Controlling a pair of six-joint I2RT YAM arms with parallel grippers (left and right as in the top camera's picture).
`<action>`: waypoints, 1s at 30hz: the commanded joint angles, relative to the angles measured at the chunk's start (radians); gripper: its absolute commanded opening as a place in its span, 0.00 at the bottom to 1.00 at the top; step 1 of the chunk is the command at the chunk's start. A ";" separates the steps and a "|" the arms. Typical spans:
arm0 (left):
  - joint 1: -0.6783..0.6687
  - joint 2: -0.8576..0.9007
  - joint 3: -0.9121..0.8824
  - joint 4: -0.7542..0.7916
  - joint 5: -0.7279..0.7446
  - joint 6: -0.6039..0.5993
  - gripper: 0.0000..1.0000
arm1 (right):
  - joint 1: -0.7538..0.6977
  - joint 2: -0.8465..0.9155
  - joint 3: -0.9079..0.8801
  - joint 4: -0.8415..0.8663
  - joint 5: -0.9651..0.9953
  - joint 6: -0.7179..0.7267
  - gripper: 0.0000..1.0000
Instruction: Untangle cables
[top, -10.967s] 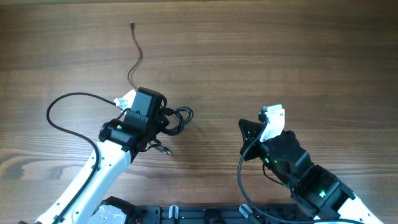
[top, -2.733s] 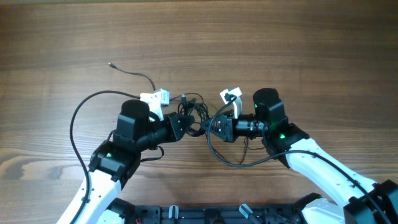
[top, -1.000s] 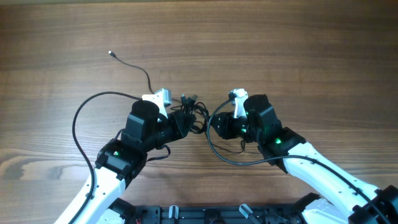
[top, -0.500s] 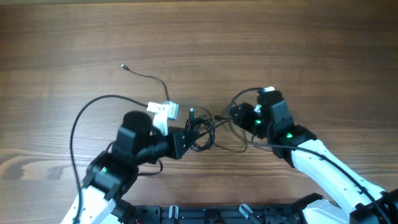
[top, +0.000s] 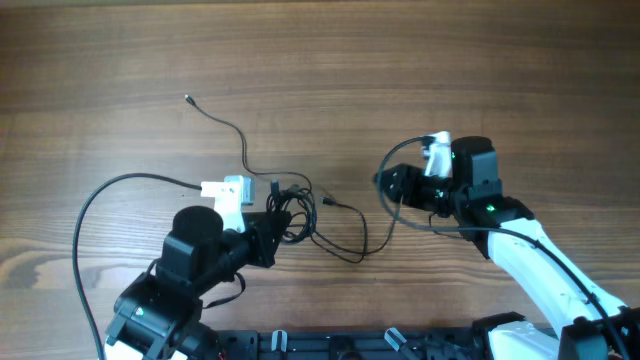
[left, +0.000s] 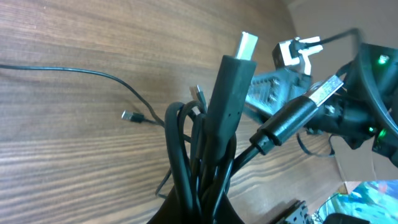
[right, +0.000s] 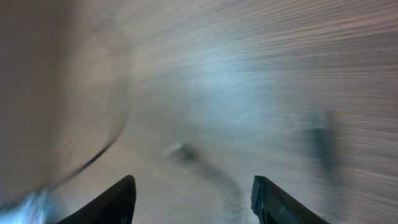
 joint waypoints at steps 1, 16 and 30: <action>0.003 0.062 0.013 0.074 -0.016 -0.013 0.04 | 0.035 -0.024 0.000 0.063 -0.501 -0.127 0.54; 0.002 0.339 0.013 0.230 0.143 -0.055 0.04 | 0.340 -0.020 0.000 0.195 0.199 0.027 0.41; 0.157 0.225 0.014 0.243 0.055 -0.068 0.04 | 0.346 -0.021 0.000 -0.006 0.369 0.183 0.05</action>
